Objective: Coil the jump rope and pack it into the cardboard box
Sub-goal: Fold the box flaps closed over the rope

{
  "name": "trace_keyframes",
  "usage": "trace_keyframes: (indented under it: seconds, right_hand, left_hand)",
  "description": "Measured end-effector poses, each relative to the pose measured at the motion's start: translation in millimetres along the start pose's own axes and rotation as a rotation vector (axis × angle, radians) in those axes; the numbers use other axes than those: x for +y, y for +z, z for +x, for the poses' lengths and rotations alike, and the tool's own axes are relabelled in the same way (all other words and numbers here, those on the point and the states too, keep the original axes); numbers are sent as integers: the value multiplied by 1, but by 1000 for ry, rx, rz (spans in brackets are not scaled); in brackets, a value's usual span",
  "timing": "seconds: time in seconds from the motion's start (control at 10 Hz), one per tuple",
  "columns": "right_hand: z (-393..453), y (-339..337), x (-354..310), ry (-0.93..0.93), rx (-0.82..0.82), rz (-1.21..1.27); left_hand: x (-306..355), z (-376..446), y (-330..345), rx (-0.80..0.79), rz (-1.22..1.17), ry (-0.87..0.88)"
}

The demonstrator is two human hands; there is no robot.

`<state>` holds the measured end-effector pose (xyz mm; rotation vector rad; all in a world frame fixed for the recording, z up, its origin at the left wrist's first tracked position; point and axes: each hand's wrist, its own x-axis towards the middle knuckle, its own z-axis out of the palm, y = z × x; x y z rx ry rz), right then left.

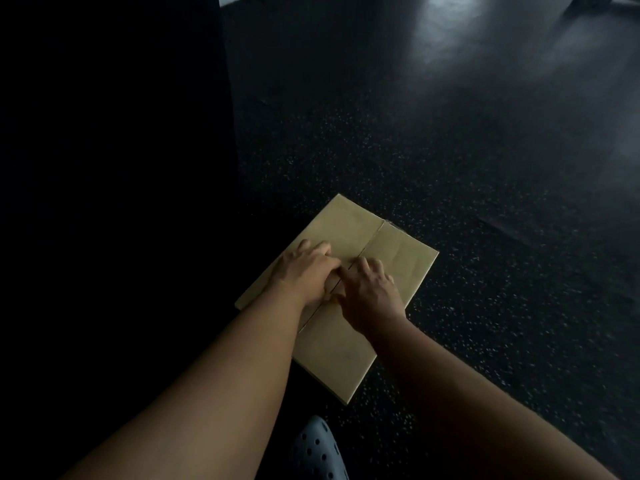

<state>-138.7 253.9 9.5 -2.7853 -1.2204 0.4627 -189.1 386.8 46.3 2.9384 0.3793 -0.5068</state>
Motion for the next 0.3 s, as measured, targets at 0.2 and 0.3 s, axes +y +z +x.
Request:
trace_keyframes:
  seconds: [0.2,0.3]
  right_hand:
    - [-2,-29,7,9,59,119]
    - [-4,-44,8,12,132,85]
  left_hand:
    - [-7,-8,-17,-12,-29,-12]
    - [-6,-11,-28,57,-4,-7]
